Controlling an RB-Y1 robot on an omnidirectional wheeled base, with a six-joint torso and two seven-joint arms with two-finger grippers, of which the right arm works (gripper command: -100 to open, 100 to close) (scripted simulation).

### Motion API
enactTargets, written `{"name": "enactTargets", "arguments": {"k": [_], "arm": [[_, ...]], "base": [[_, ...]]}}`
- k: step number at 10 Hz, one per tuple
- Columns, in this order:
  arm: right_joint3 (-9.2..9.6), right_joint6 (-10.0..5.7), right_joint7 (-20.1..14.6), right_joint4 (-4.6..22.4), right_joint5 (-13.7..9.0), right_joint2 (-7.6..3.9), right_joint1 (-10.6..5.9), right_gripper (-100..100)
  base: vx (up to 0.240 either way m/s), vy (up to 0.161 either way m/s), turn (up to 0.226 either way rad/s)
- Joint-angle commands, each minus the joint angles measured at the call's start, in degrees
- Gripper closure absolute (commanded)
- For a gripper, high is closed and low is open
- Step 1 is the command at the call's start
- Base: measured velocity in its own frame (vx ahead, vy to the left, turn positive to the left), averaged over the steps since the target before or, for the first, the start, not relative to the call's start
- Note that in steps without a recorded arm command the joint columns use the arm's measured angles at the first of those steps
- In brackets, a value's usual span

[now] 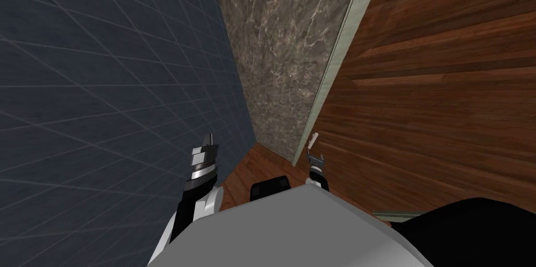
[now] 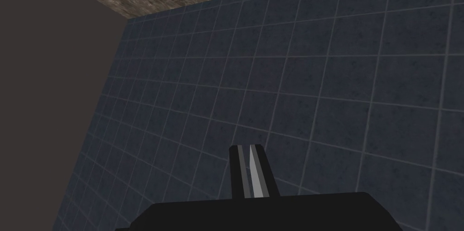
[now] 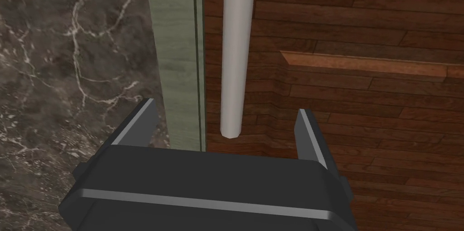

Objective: Pull the door open

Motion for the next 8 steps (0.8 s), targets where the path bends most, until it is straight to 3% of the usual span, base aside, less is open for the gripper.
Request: {"name": "enactTargets", "arguments": {"k": [1,3,4,6,8], "arm": [[-0.49,-0.51,-2.03,1.97,0.08,-1.50,-0.37,-100],[-1.10,-1.00,-4.42,4.13,0.17,-3.40,-0.56,-100],[-1.10,-1.00,-4.42,4.13,0.17,-3.40,-0.56,-100],[-1.74,-1.51,-6.96,6.41,0.26,-5.39,-0.76,-100],[-2.15,-1.85,-8.61,7.90,0.32,-6.67,-0.89,-100]], "base": [[0.130,0.034,0.041],[0.147,0.001,0.031],[0.112,0.001,0.022],[0.094,-0.013,0.032],[0.115,-0.012,0.037]]}}
